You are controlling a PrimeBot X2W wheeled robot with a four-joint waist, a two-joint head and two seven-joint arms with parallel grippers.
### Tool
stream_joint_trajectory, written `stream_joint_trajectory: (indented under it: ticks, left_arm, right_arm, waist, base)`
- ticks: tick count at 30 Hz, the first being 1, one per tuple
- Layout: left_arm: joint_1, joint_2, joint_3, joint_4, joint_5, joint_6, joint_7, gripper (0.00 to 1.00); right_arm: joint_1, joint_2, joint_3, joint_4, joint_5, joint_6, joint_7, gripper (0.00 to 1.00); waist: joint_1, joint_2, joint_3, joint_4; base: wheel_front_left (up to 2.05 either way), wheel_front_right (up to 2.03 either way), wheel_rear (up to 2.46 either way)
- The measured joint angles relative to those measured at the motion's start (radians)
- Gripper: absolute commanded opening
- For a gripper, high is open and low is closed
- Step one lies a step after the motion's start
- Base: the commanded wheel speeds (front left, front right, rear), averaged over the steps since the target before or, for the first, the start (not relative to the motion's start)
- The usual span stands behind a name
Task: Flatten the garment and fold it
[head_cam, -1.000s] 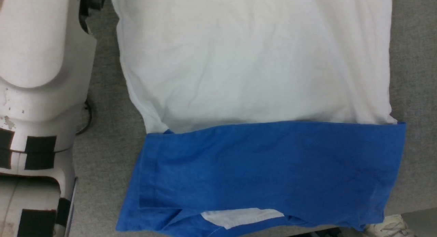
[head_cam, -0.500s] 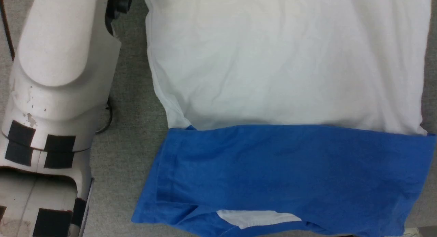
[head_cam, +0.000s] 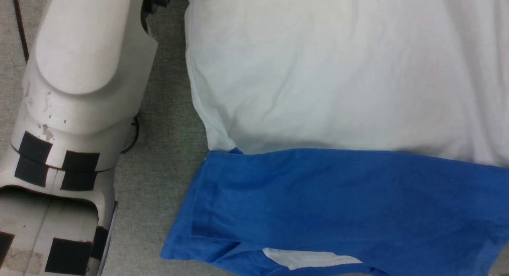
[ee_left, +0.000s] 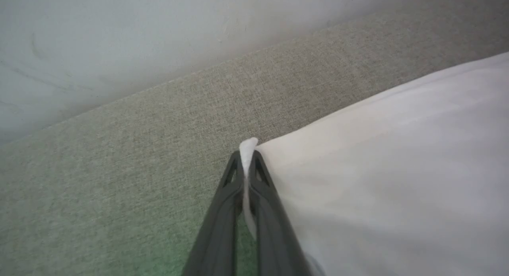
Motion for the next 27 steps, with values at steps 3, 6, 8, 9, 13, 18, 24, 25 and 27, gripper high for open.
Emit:
stream_joint_trajectory:
  ticks: [3,6,8,9,13,18,24,25,27]
  left_arm:
    - [-0.007,-0.006,-0.011,0.001,0.0,0.0,0.001,0.0]
    - [-0.024,-0.009,-0.018,0.001,0.0,0.0,0.002,0.0]
    - [-0.029,-0.012,-0.02,0.001,0.0,0.0,0.001,0.0]
    - [-0.032,-0.012,-0.021,0.001,0.0,0.0,0.001,0.0]
    - [-0.042,-0.017,-0.023,0.003,0.0,0.0,-0.005,0.0]
    - [-0.041,-0.022,-0.015,0.01,-0.021,0.007,-0.049,0.0]
    - [-0.039,-0.027,0.027,0.001,-0.054,0.023,-0.17,0.0]
    - [-0.039,-0.026,0.033,-0.001,-0.059,0.023,-0.19,0.0]
    - [-0.038,-0.024,0.045,-0.009,-0.07,0.023,-0.23,0.0]
  right_arm:
    - [-0.009,0.004,-0.008,0.005,-0.008,0.0,0.001,1.0]
    - [-0.014,0.012,-0.01,0.012,-0.018,0.0,0.016,1.0]
    - [-0.022,0.016,-0.012,0.013,-0.022,0.0,0.03,0.36]
    - [-0.029,0.017,-0.015,0.013,-0.025,0.0,0.039,0.13]
    - [-0.041,0.027,-0.026,0.011,-0.04,0.0,0.052,0.0]
    - [-0.042,0.033,-0.044,0.006,-0.047,0.0,0.045,0.0]
    - [-0.048,0.034,-0.076,-0.018,-0.038,0.0,0.003,0.0]
    - [-0.048,0.034,-0.079,-0.021,-0.036,0.0,-0.002,0.0]
    - [-0.048,0.034,-0.082,-0.026,-0.025,0.0,-0.01,0.0]
  waist:
    - [-0.0001,0.0,0.007,0.007]
    - [-0.0001,0.0,0.018,0.013]
    - [-0.0001,0.0,0.025,0.016]
    - [-0.0001,0.0,0.028,0.017]
    - [-0.0001,0.0,0.033,0.022]
    - [0.0,0.0,0.027,0.029]
    - [0.0,0.0,-0.004,0.035]
    - [0.0,0.0,-0.012,0.036]
    - [0.0,0.0,-0.029,0.036]
  base:
    - [0.0,0.0,0.0]
    - [0.0,0.0,0.0]
    - [0.0,0.0,0.0]
    - [0.0,0.0,0.0]
    - [0.0,0.0,0.0]
    - [0.0,0.0,0.0]
    - [0.0,0.0,0.0]
    - [0.0,0.0,0.0]
    - [0.0,0.0,0.0]
